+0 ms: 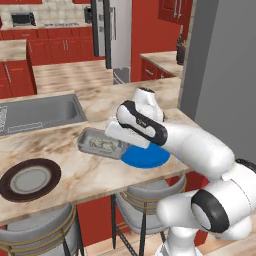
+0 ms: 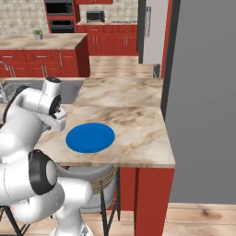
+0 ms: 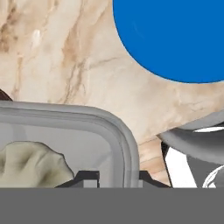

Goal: Place two dumplings into each of the tupperware containers and then place the containers in the fridge.

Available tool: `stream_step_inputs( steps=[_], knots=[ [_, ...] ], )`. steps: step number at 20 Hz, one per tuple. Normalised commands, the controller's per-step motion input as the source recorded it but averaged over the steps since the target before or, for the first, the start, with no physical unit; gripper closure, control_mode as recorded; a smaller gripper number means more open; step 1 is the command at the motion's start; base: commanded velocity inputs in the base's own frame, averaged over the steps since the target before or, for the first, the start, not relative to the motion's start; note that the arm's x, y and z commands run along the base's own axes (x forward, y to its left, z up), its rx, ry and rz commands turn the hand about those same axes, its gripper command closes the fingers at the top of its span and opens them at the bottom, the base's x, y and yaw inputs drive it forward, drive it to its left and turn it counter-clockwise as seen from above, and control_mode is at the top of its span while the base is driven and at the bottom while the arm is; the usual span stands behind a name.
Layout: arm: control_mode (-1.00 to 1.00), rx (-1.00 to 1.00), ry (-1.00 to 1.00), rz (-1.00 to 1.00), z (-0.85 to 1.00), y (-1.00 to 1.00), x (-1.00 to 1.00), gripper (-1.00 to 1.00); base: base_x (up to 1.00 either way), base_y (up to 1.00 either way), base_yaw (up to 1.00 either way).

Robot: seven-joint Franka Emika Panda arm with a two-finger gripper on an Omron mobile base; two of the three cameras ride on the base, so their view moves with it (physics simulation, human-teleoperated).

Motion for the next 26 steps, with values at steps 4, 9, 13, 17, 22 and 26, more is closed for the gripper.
stream_step_inputs(
  steps=[4,9,13,17,22,26],
  knots=[
    [-1.00,0.00,0.13,-0.56,0.63,-0.51,-0.32,1.00,0.00,0.00,0.00],
    [-1.00,-0.03,0.14,-0.53,0.24,-0.60,-0.03,1.00,0.00,0.00,0.00],
    [-1.00,-0.02,0.12,-0.52,0.18,-0.57,0.00,1.00,0.00,0.00,0.00],
    [-1.00,0.00,0.25,-0.47,0.38,-0.43,0.00,1.00,0.00,0.00,0.00],
    [-1.00,0.00,0.29,-0.34,0.22,-0.31,0.00,1.00,0.00,0.00,0.00],
    [-1.00,0.00,0.11,-0.07,0.05,-0.22,-0.05,1.00,0.00,0.00,0.00]
  ],
)
